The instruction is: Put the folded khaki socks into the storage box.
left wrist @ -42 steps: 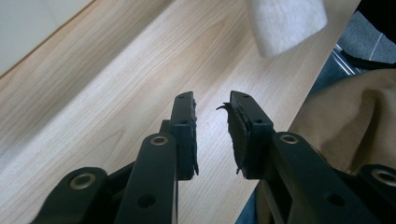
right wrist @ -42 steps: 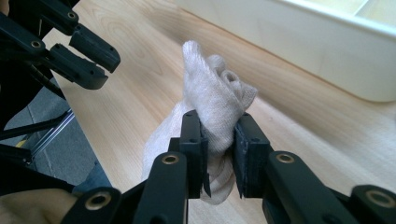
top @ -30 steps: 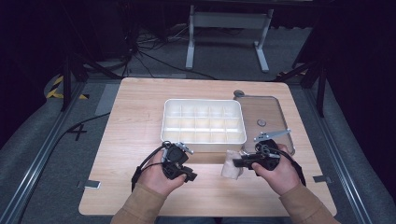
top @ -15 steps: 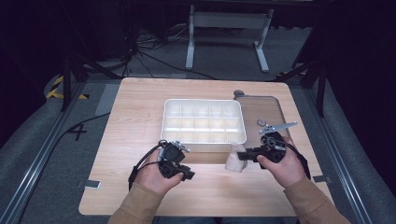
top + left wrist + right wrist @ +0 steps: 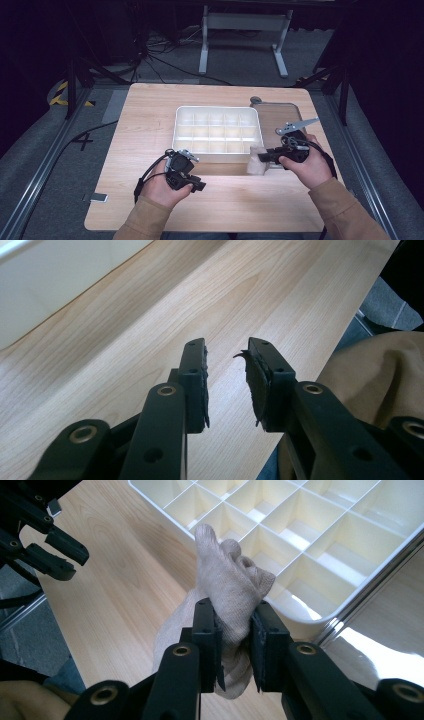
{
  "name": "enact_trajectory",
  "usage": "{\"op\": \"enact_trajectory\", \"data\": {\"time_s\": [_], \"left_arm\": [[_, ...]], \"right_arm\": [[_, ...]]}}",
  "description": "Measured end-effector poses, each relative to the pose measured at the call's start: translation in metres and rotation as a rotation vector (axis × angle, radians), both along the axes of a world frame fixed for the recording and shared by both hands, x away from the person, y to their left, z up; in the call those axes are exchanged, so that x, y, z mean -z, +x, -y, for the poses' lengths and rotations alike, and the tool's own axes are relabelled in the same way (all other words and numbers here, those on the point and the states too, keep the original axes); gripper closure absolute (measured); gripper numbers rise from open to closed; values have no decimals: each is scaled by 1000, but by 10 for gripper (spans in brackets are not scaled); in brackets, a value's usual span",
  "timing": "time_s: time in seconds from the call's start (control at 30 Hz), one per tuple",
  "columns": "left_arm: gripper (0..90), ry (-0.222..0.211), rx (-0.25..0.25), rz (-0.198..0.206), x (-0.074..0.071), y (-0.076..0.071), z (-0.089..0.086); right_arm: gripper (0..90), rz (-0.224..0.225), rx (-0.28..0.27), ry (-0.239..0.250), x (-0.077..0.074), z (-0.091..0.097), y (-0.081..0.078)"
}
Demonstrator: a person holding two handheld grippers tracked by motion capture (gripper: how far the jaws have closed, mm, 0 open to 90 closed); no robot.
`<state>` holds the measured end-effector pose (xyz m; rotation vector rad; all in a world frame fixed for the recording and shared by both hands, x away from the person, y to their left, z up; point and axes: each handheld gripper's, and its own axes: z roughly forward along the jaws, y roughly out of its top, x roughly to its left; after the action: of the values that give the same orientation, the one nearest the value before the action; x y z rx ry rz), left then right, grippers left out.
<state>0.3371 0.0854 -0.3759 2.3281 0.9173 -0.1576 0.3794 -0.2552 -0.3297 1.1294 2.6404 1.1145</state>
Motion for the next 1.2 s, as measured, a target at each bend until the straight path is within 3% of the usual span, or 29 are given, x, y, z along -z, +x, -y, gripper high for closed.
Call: {"op": "enact_trajectory", "data": {"time_s": [0.33, 0.87, 1.2], "left_arm": [[677, -14, -66, 7, -1, -6, -19], [634, -32, -163, 32, -3, -13, -48], [634, -46, -175, 29, -3, -8, -53]], "right_arm": [[755, 0, -19, -44, -17, -2, 22], [753, 54, -83, -205, -32, -12, 51], [752, 77, -128, -303, -37, -22, 69]]}}
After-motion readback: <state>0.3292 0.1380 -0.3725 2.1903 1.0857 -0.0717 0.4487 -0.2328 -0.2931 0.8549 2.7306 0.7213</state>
